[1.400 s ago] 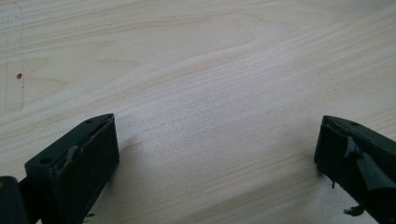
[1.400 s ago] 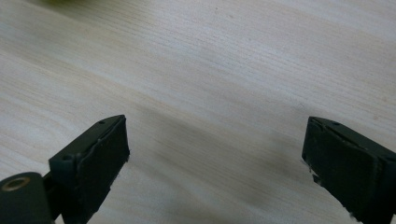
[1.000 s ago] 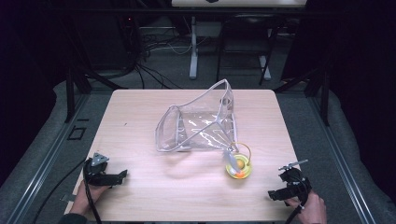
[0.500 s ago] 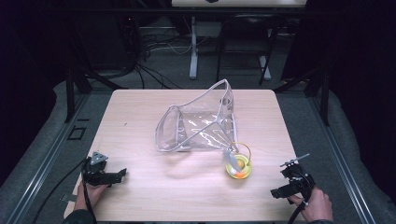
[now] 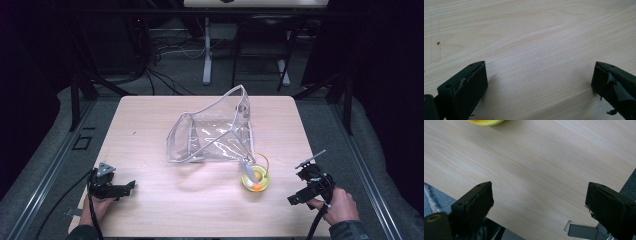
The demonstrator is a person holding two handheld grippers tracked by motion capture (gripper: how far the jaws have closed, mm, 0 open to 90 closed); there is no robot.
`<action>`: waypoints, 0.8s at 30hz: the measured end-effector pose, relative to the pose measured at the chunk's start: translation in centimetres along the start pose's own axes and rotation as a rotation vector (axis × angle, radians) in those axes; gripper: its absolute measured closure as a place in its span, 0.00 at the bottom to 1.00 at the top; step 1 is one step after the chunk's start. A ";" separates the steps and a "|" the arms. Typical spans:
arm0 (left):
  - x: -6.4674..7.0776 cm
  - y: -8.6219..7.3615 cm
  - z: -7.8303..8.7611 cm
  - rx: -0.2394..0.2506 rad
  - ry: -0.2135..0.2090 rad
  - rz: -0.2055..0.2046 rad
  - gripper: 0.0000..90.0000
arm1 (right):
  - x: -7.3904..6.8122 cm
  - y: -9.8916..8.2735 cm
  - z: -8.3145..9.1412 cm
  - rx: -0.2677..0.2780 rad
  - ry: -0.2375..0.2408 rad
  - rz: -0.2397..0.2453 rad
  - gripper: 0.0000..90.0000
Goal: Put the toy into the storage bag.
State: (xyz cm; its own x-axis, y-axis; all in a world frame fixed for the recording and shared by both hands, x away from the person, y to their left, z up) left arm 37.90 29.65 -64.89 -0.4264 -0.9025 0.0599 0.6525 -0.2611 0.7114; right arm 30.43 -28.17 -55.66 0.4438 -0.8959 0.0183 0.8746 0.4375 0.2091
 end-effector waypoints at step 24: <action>0.0 0.0 0.0 0.001 0.007 0.005 0.01 | -2.2 5.3 4.0 -0.028 -0.024 0.148 0.09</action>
State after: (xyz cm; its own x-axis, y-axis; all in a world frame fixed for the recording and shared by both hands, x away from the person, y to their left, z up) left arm 37.87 29.70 -64.90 -0.4187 -0.9062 0.0591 0.6542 -0.2559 0.7118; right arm 33.33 -24.13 -50.66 0.5640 -0.8227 0.0708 0.8050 0.5669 0.1749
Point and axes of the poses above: each handheld gripper's, and its own axes: z roughly backward along the jaws, y roughly out of its top, x roughly to its right, the point moved 8 cm from there along -z, roughly forward along the jaws, and after that the axes turned 4 degrees about -y, right-handed, at the moved point
